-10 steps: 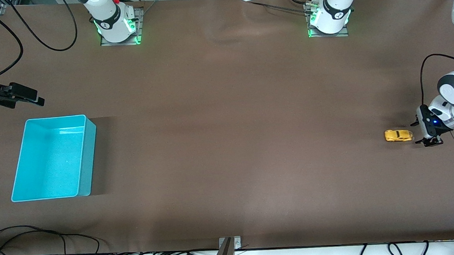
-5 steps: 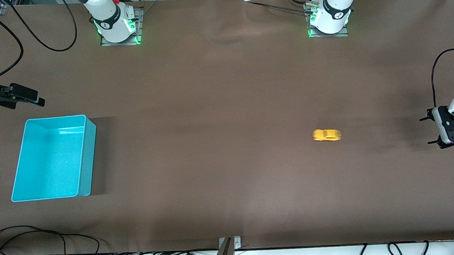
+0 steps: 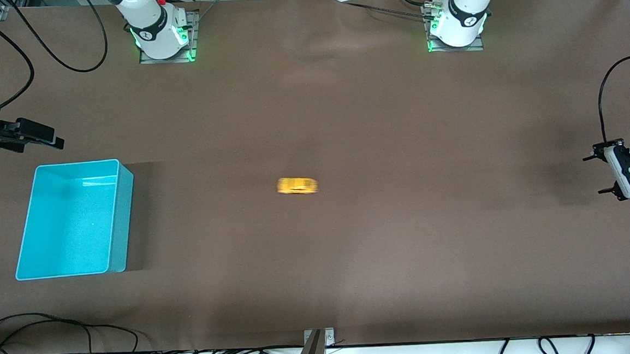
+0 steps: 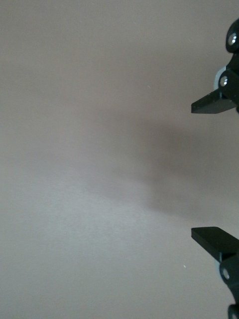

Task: Wind up and store yellow beetle car
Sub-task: 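Open the left gripper, letting the car roll toward the turquoise bin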

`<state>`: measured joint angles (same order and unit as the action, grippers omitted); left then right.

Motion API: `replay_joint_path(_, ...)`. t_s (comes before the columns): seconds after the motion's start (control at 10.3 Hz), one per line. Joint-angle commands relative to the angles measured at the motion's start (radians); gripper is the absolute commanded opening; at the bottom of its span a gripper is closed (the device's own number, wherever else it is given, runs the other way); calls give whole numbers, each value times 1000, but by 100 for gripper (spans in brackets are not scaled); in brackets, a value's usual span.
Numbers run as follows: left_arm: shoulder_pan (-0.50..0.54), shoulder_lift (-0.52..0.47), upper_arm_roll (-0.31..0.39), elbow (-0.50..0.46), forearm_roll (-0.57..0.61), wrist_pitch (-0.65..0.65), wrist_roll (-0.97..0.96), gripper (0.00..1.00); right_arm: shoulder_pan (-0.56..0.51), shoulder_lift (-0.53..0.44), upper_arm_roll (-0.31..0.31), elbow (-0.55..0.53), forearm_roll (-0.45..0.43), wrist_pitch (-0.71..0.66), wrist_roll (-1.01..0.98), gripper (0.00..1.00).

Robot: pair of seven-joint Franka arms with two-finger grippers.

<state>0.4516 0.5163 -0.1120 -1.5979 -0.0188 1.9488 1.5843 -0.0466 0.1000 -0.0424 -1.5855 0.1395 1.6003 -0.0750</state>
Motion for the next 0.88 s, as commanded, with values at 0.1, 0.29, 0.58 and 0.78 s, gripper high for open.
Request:
replay_joint_path(0.1, -39, -82, 2, 1, -1, -103, -182, 100, -1, 9, -4, 10, -4, -3, -12, 100)
replay_joint_path(0.29, -56, -85, 2, 59, -1, -183, -266, 100, 4, 14, -1, 9, -4, -5, -12, 100)
replay_joint_path(0.58, -89, -91, 0, 133, -6, -287, -413, 100, 13, 26, 27, 6, -9, -2, -12, 100)
replay_joint_path(0.78, -122, -128, -17, 156, -12, -338, -582, 100, 43, 33, 42, 1, -49, 6, -35, 100)
